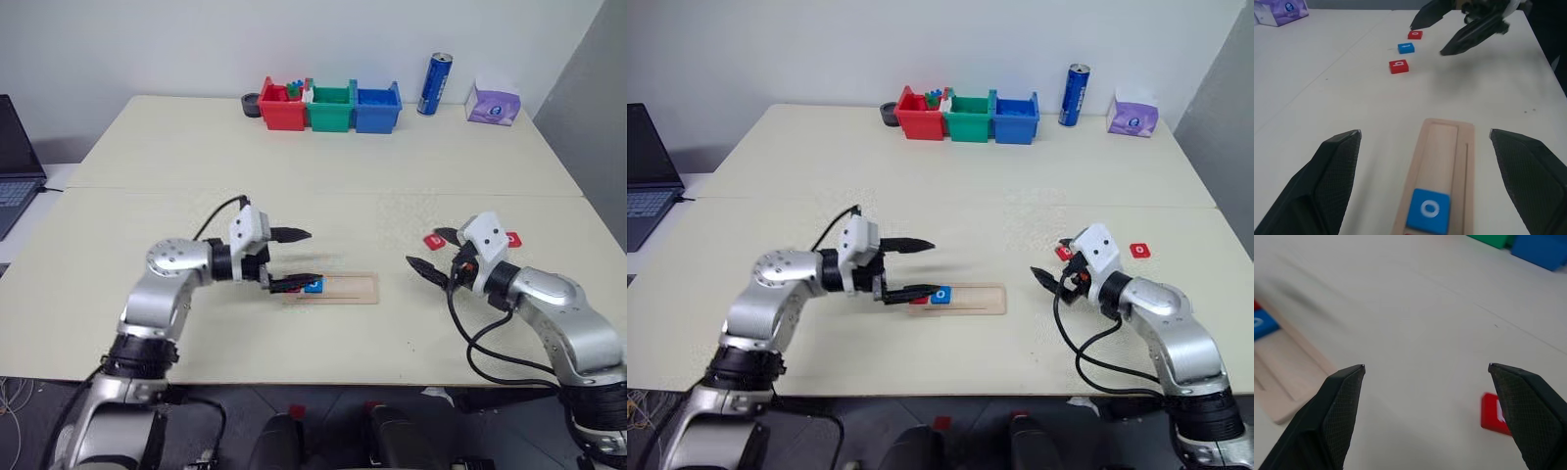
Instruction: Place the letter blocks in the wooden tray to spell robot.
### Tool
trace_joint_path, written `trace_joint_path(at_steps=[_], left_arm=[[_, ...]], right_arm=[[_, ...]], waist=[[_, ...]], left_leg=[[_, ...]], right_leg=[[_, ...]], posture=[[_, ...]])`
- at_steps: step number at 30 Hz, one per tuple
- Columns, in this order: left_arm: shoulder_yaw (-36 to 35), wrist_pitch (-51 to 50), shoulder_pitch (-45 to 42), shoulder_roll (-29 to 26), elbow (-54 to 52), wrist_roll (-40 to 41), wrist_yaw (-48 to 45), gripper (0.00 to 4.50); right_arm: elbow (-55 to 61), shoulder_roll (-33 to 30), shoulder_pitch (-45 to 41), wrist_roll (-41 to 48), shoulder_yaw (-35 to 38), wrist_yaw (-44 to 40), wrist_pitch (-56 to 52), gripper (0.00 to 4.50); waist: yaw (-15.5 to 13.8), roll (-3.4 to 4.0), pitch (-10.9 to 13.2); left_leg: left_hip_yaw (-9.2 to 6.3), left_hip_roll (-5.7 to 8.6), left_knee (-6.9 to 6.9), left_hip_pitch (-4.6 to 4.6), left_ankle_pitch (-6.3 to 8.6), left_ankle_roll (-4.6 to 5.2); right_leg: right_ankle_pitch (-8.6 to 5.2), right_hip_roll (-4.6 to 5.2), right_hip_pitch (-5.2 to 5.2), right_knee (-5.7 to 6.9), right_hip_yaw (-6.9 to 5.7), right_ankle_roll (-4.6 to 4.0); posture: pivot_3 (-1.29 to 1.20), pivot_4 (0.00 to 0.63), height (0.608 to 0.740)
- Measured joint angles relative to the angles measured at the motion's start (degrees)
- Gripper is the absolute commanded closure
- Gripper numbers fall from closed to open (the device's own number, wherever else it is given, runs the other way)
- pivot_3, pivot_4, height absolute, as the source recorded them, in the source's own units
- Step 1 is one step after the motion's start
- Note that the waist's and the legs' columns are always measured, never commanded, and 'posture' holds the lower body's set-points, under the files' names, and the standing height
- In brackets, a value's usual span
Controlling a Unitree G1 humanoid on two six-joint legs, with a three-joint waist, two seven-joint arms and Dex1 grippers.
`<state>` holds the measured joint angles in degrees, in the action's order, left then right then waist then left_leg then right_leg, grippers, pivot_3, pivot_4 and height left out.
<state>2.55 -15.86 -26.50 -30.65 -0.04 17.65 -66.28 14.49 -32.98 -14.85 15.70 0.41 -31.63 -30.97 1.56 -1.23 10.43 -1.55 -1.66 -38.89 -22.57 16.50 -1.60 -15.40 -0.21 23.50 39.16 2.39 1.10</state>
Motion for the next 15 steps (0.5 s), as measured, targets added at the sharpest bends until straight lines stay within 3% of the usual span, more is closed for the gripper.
trace_joint_path(at_steps=[4, 15], left_arm=[[0.8, -1.4, 0.7, 2.1, -3.7, -0.1, 5.1, 0.06], [3.5, -3.4, 2.8, 3.2, -6.9, 0.0, 9.4, 0.06]], right_arm=[[-5.3, 4.7, -1.9, -2.1, -0.6, 4.6, -0.8, 0.19], [-17.4, 8.7, -7.9, -6.1, -0.4, 9.8, 2.0, 0.19]], waist=[[0.1, 0.02, 0.0], [0.1, 0.02, 0.0]], left_leg=[[0.06, 0.04, 0.00, 0.08, 0.00, 0.00], [0.11, 0.03, 0.03, 0.07, 0.00, 0.00]], right_leg=[[0.00, -0.08, 0.00, 0.06, 0.01, -0.01], [0.01, -0.08, -0.01, 0.00, 0.01, -0.01]], posture=[[0.00, 0.150, 0.740], [0.00, 0.150, 0.740]])
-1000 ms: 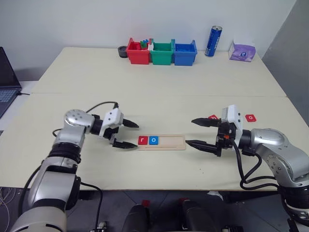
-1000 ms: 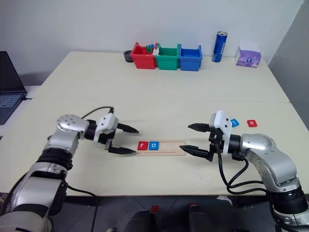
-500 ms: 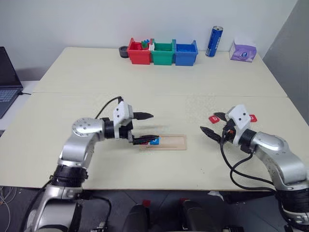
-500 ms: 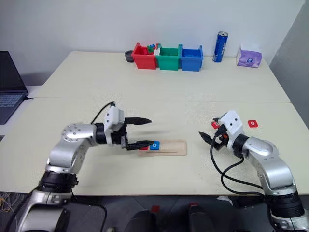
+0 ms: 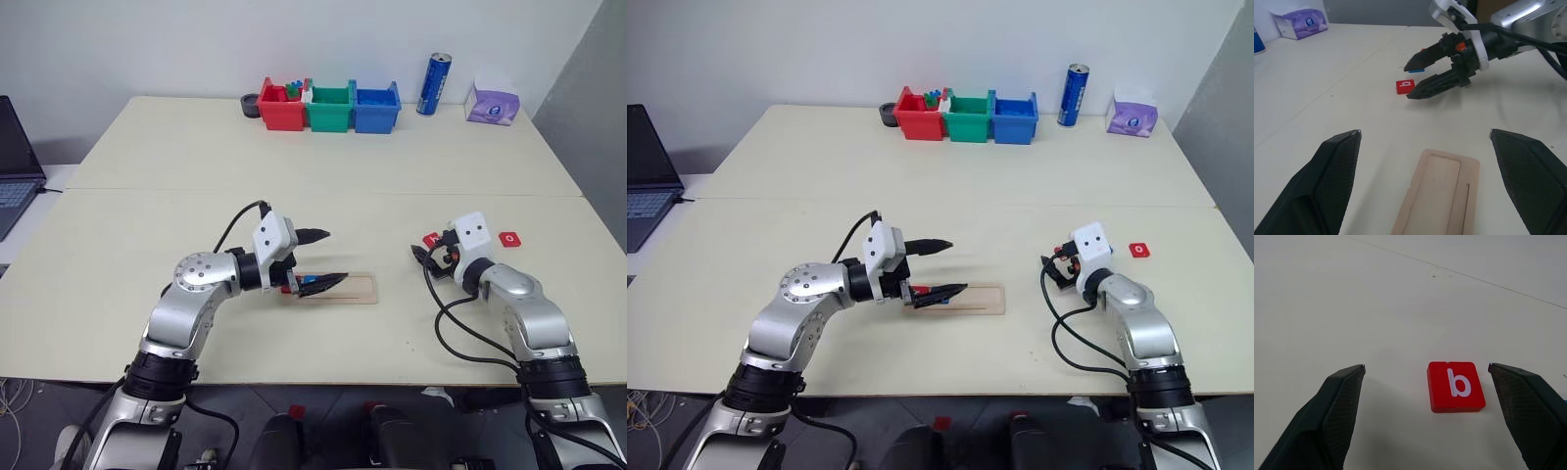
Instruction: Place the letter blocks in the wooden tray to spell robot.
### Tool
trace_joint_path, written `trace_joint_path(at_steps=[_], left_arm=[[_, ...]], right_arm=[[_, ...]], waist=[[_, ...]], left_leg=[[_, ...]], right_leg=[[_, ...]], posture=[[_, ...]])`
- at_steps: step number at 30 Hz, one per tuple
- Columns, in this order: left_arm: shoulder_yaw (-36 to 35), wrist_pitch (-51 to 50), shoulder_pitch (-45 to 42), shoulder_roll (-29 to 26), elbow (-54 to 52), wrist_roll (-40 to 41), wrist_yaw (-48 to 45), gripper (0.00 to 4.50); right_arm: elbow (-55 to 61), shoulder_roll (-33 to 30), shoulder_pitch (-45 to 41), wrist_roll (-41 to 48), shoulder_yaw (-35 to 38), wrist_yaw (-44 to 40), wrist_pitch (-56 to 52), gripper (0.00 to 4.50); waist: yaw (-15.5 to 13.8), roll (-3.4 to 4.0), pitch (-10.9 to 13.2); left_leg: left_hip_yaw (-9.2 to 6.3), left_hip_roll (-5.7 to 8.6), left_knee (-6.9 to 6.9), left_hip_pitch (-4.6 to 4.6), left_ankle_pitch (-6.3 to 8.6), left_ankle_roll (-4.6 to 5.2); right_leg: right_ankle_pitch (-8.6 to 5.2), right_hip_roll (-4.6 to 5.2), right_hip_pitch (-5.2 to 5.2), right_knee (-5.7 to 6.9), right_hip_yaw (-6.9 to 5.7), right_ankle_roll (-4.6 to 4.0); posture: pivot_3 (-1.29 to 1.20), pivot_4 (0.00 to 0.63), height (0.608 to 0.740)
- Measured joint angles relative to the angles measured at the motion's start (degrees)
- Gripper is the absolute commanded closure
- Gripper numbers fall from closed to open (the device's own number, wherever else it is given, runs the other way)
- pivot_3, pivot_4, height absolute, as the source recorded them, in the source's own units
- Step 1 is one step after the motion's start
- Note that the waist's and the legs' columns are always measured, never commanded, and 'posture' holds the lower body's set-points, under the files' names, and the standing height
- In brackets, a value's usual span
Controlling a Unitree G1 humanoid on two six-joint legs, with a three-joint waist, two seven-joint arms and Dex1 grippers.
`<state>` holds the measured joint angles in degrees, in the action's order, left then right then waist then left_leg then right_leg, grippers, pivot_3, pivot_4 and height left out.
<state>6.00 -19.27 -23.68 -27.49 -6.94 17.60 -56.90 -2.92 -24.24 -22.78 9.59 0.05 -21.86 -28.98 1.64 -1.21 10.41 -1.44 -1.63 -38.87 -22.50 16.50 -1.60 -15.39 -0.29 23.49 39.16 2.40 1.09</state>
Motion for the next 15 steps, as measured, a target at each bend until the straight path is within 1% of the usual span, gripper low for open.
trace_joint_path(at_steps=[7, 15], left_arm=[[0.9, -0.4, 0.4, 0.2, -1.5, 0.1, 1.2, 0.06], [0.9, -1.4, 0.1, 0.2, -1.6, 0.4, 1.2, 0.06]], right_arm=[[-4.6, 1.8, -0.7, -0.5, 1.1, 1.7, 1.0, 0.19], [-6.0, 2.6, -1.1, -0.5, 2.2, 2.4, 1.5, 0.19]], waist=[[0.0, 0.00, 0.0], [0.0, 0.01, 0.0]], left_leg=[[0.01, -0.01, 0.00, -0.01, 0.00, 0.00], [0.01, 0.01, 0.00, 0.00, 0.00, 0.00]], right_leg=[[0.00, 0.01, 0.00, -0.01, 0.03, 0.00], [0.00, 0.01, -0.02, -0.01, 0.01, 0.00]], posture=[[0.00, 0.150, 0.740], [0.00, 0.150, 0.740]])
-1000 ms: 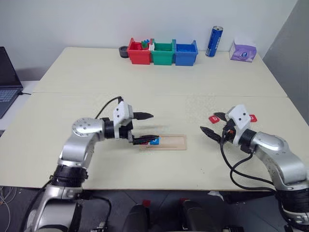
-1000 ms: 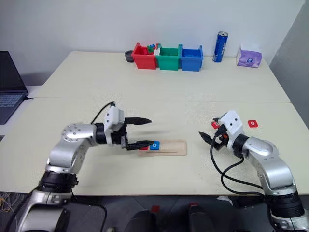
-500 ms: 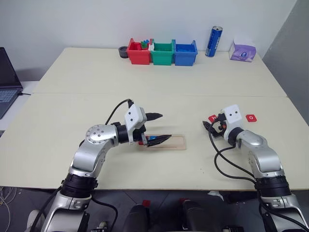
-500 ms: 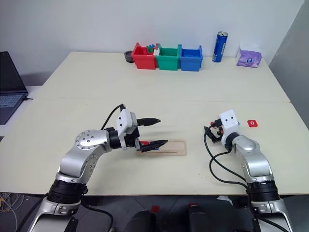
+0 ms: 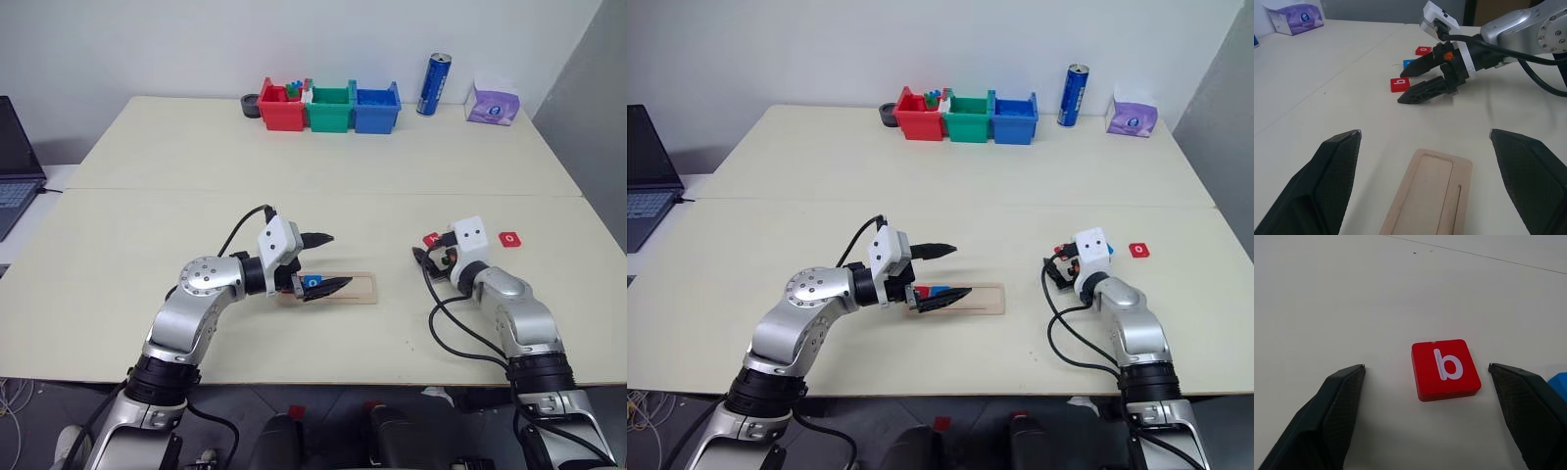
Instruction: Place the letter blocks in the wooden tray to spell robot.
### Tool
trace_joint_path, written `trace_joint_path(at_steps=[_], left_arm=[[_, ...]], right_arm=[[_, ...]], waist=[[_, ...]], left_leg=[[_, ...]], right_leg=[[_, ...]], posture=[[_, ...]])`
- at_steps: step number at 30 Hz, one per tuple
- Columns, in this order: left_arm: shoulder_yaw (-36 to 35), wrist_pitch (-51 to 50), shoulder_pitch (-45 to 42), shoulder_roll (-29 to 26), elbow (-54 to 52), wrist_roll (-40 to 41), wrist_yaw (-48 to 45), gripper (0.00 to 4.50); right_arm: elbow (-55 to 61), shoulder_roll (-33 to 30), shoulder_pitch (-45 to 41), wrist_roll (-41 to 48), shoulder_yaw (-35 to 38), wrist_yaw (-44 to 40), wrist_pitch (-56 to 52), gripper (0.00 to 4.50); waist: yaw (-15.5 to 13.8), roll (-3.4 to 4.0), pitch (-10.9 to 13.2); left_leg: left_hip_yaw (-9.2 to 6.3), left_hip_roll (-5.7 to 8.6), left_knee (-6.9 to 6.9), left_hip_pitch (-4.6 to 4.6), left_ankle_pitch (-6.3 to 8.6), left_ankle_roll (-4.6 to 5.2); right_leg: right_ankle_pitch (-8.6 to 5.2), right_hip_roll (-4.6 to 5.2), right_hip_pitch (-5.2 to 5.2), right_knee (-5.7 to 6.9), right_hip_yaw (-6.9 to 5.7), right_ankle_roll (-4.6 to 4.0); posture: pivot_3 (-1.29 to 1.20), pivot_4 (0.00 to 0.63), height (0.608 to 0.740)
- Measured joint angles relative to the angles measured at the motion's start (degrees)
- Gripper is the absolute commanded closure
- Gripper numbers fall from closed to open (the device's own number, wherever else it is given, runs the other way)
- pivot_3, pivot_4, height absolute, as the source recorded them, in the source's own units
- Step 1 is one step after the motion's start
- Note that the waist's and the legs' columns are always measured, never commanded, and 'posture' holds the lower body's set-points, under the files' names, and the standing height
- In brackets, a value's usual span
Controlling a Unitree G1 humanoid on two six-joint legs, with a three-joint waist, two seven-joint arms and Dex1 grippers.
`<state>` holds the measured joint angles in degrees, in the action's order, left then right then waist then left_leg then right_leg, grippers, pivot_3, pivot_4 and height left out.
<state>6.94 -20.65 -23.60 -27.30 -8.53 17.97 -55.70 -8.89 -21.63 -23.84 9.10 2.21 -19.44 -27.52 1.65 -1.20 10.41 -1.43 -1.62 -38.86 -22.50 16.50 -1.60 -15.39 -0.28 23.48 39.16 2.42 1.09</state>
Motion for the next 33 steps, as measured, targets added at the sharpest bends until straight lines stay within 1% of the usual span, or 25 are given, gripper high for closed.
trace_joint_path(at_steps=[2, 3, 4, 5, 10, 11, 14, 17, 19, 21, 22, 26, 29, 33], left_arm=[[0.0, -0.2, -0.3, 0.0, 0.0, 0.0, 0.0, 0.06], [0.0, -0.2, -0.4, 0.0, 0.0, 0.0, -0.1, 0.00], [0.0, -0.3, -0.4, 0.0, 0.0, 0.0, -0.1, 0.00], [0.0, -0.3, -0.4, -0.1, 0.0, 0.0, -0.1, 0.00], [0.0, -0.5, -0.4, -0.5, 0.0, 0.0, -0.3, 0.00], [0.0, -0.5, -0.5, -0.6, 0.0, 0.0, -0.4, 0.00], [0.0, -0.5, -0.7, -0.6, 0.0, 0.0, -1.0, 0.00], [0.1, -0.8, -0.7, -1.0, -0.2, 0.0, -1.4, 0.00], [0.1, -1.4, 0.1, -2.7, -2.0, 0.5, -2.6, 0.00], [0.0, -1.8, 2.4, -5.6, -4.9, 2.1, -4.7, 0.00], [-0.2, -2.1, 4.1, -7.3, -6.8, 2.9, -6.1, 0.00], [-0.2, -2.8, 7.1, -10.2, -10.7, 5.2, -8.7, 0.00], [-0.1, -2.9, 7.4, -10.5, -11.7, 6.0, -8.9, 0.00], [0.6, -2.9, 7.4, -10.1, -11.7, 6.0, -8.5, 0.00]], right_arm=[[-0.8, 0.4, -0.4, 0.0, 0.5, 0.2, 0.2, 0.19], [-1.1, 0.6, -0.6, 0.1, 0.8, 0.4, 0.2, 0.58], [-1.4, 0.9, -0.7, 0.1, 1.1, 0.5, 0.2, 0.80], [-1.6, 1.3, -0.9, 0.3, 1.2, 0.7, 0.2, 1.10], [-1.6, 1.8, -0.9, 0.7, 1.2, 0.8, 0.2, 2.92], [-1.6, 1.8, -0.9, 0.7, 1.3, 0.8, 0.1, 3.04], [-1.2, 1.8, -0.8, 1.0, 1.9, 0.9, -0.6, 3.04], [2.1, 1.4, 0.8, 1.1, 2.3, 1.1, -3.0, 3.04], [9.1, 0.5, 4.2, 1.5, 2.3, 1.2, -7.7, 3.04], [19.0, -0.7, 9.2, 2.9, 2.3, 1.3, -14.8, 3.04], [26.0, -1.1, 12.6, 4.0, 2.4, 1.7, -19.9, 3.04], [41.3, 0.1, 19.1, 7.2, 2.1, 3.7, -32.9, 3.04], [49.9, 3.4, 21.2, 8.0, 1.4, 7.1, -41.4, 3.04], [53.8, 7.0, 22.1, 7.9, -1.1, 10.5, -47.3, 3.04]], waist=[[0.0, 0.00, 0.0], [0.0, 0.00, 0.0], [0.0, 0.00, 0.0], [0.0, 0.00, 0.0], [0.0, 0.00, 0.0], [0.0, 0.00, 0.0], [0.0, 0.00, 0.0], [0.0, 0.00, 0.0], [0.0, 0.04, 0.0], [0.0, 0.06, 0.0], [0.0, 0.07, 0.0], [0.0, 0.09, 0.0], [0.0, 0.09, 0.0], [0.1, 0.09, 0.0]], left_leg=[[0.00, 0.00, 0.00, 0.01, 0.00, 0.00], [0.01, 0.00, 0.00, 0.01, 0.00, 0.00], [0.01, 0.00, 0.00, 0.01, 0.00, 0.00], [0.00, 0.00, 0.00, 0.01, 0.00, 0.00], [0.00, -0.02, 0.00, 0.00, 0.00, 0.00], [0.00, -0.01, 0.00, 0.00, 0.00, 0.00], [0.00, -0.01, 0.00, 0.00, 0.00, 0.00], [-0.02, -0.02, 0.01, -0.02, 0.00, 0.00], [-0.09, -0.06, 0.06, -0.08, 0.00, 0.00], [-0.16, -0.11, 0.11, -0.10, 0.00, 0.00], [-0.26, -0.15, 0.14, -0.12, 0.00, 0.00], [-0.28, -0.10, 0.10, -0.01, 0.00, 0.00], [-0.17, -0.01, 0.06, 0.17, 0.00, 0.00], [-0.07, 0.00, 0.06, 0.32, 0.00, 0.00]], right_leg=[[0.00, 0.00, -0.01, 0.00, 0.00, 0.00], [0.00, 0.00, -0.01, 0.00, 0.00, 0.00], [0.00, 0.00, -0.01, 0.00, 0.00, 0.00], [0.00, 0.00, -0.01, 0.00, 0.01, 0.00], [0.00, 0.01, -0.01, 0.00, 0.01, 0.00], [0.00, 0.01, -0.01, 0.00, 0.01, 0.00], [0.00, 0.01, -0.01, -0.01, 0.00, 0.00], [0.00, 0.01, 0.00, -0.04, 0.02, 0.00], [-0.01, 0.01, 0.03, -0.06, 0.03, 0.00], [-0.03, 0.02, 0.04, -0.10, 0.02, 0.00], [-0.04, 0.04, 0.08, -0.10, 0.03, -0.01], [-0.04, 0.05, 0.02, -0.07, 0.06, 0.00], [-0.19, -0.03, -0.12, -0.08, 0.03, 0.28], [-0.17, -0.11, -0.17, -0.08, 0.07, 0.27]], posture=[[0.00, 0.150, 0.740], [0.00, 0.150, 0.740], [0.00, 0.150, 0.740], [0.00, 0.150, 0.740], [0.00, 0.150, 0.740], [0.00, 0.150, 0.740], [0.00, 0.150, 0.740], [0.00, 0.150, 0.740], [0.00, 0.150, 0.740], [0.00, 0.150, 0.740], [0.00, 0.150, 0.740], [0.00, 0.150, 0.740], [0.00, 0.150, 0.740], [0.00, 0.150, 0.740]])
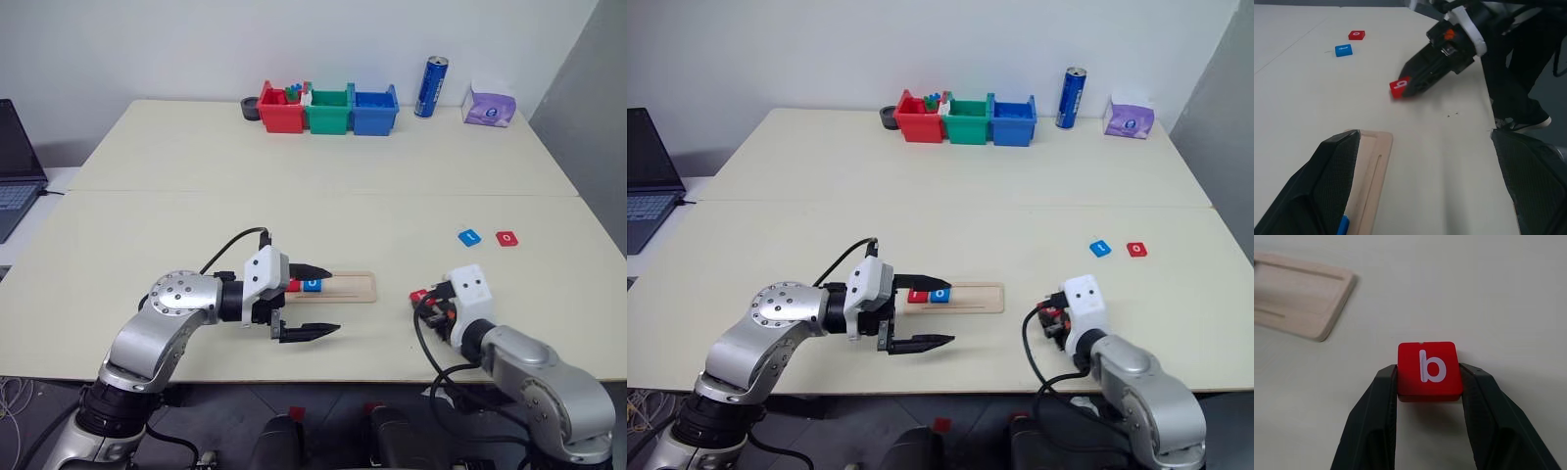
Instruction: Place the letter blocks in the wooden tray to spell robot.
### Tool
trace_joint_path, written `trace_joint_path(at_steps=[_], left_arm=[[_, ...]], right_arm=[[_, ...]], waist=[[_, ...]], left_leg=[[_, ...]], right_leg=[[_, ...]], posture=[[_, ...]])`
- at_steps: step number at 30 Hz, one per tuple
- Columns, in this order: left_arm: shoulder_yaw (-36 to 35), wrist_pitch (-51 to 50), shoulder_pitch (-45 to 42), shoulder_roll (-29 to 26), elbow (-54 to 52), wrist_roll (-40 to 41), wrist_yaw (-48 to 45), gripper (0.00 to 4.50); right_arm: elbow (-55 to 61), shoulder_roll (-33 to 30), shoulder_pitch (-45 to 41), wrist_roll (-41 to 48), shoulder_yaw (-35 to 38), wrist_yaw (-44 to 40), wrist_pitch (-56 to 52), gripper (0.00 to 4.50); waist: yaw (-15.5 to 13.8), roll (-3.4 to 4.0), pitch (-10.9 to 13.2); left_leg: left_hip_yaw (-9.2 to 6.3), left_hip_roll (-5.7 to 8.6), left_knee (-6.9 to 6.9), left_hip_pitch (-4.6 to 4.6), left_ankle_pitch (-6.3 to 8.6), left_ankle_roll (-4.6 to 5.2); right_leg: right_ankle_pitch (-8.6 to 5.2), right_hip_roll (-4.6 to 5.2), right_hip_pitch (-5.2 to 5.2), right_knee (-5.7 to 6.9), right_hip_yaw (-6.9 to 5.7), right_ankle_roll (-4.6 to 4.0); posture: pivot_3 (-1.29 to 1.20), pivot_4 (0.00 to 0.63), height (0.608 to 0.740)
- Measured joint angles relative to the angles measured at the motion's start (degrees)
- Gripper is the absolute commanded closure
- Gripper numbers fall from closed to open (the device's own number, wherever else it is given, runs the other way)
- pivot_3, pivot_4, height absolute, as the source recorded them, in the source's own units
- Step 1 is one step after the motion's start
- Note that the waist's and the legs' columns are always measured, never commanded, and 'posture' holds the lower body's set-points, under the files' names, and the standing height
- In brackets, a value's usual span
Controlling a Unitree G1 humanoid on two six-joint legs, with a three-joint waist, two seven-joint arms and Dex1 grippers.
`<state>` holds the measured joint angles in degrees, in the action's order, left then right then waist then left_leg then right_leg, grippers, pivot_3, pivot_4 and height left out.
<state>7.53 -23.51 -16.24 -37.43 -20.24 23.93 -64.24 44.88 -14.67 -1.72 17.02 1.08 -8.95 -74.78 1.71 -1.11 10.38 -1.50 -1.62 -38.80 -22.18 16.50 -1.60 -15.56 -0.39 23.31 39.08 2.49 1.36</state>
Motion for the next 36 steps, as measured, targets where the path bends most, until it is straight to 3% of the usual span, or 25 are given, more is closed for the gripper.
trace_joint_path(at_steps=[2, 11, 17, 20, 24, 28, 32, 36], left_arm=[[0.4, 0.0, -0.1, 0.1, 0.0, 0.0, 0.0, 0.00], [0.6, 0.0, -0.3, 0.1, 0.0, 0.0, 0.0, 0.00], [0.6, 0.2, -0.3, 0.1, 0.4, 0.0, -0.2, 0.00], [0.7, 0.4, -0.5, 0.1, 0.9, -0.1, -0.3, 0.00], [1.2, 1.5, -1.0, 0.6, 3.3, -0.3, -0.4, 0.00], [1.3, 2.5, -2.1, 1.0, 4.7, -0.4, -0.6, 0.00], [1.5, 2.8, -2.3, 1.0, 4.9, -0.5, -1.0, 0.00], [1.4, 3.0, -2.2, 0.6, 4.9, -0.6, -1.2, 0.00]], right_arm=[[0.1, 0.2, -0.6, -0.1, -0.1, 0.8, -0.9, 3.04], [0.0, 2.2, -3.0, 0.2, 0.4, 1.5, -3.0, 0.01], [1.6, 4.2, -13.1, 3.8, 8.2, -1.3, -6.1, 0.01], [-0.8, -0.8, -17.0, 8.5, 9.5, -9.7, -1.1, 0.01], [-11.7, -14.5, -14.4, 11.3, 8.7, -29.5, 16.9, 0.01], [-25.2, -25.1, -12.3, 8.4, 4.2, -48.0, 36.2, 0.01], [-39.4, -27.1, -14.3, 2.0, -2.4, -58.6, 55.3, 0.01], [-49.4, -26.9, -17.9, -2.4, -6.7, -63.6, 68.2, 0.01]], waist=[[0.0, 0.00, 0.0], [0.1, 0.00, 0.0], [0.1, 0.01, 0.0], [0.1, 0.01, 0.0], [-0.2, -0.04, 0.0], [0.0, -0.07, 0.1], [0.4, -0.06, 0.1], [0.4, -0.01, 0.1]], left_leg=[[0.02, 0.00, 0.00, 0.01, 0.00, 0.00], [0.01, -0.03, 0.05, 0.00, 0.00, 0.00], [0.00, -0.03, 0.05, 0.01, 0.00, 0.00], [0.03, -0.03, 0.07, 0.00, 0.01, 0.02], [0.16, 0.05, 0.05, -0.15, 0.02, 0.04], [0.20, 0.03, 0.04, -0.14, 0.03, 0.06], [0.22, -0.05, 0.05, 0.01, 0.03, 0.06], [0.20, -0.05, 0.03, 0.03, 0.03, 0.06]], right_leg=[[0.00, -0.01, 0.00, -0.01, 0.01, 0.00], [-0.01, -0.04, 0.02, -0.04, 0.02, -0.01], [-0.01, -0.06, 0.02, -0.04, 0.01, -0.01], [-0.01, -0.06, 0.02, -0.10, -0.03, -0.01], [0.02, 0.01, -0.01, -0.24, -0.11, -0.08], [0.10, 0.00, 0.01, -0.22, -0.09, -0.20], [0.09, -0.12, 0.01, -0.10, -0.02, -0.21], [0.11, -0.11, 0.00, -0.06, -0.02, -0.24]], posture=[[0.00, 0.150, 0.740], [0.00, 0.150, 0.740], [0.00, 0.150, 0.740], [0.00, 0.150, 0.740], [0.00, 0.150, 0.740], [0.00, 0.150, 0.740], [0.00, 0.150, 0.740], [0.00, 0.150, 0.740]])
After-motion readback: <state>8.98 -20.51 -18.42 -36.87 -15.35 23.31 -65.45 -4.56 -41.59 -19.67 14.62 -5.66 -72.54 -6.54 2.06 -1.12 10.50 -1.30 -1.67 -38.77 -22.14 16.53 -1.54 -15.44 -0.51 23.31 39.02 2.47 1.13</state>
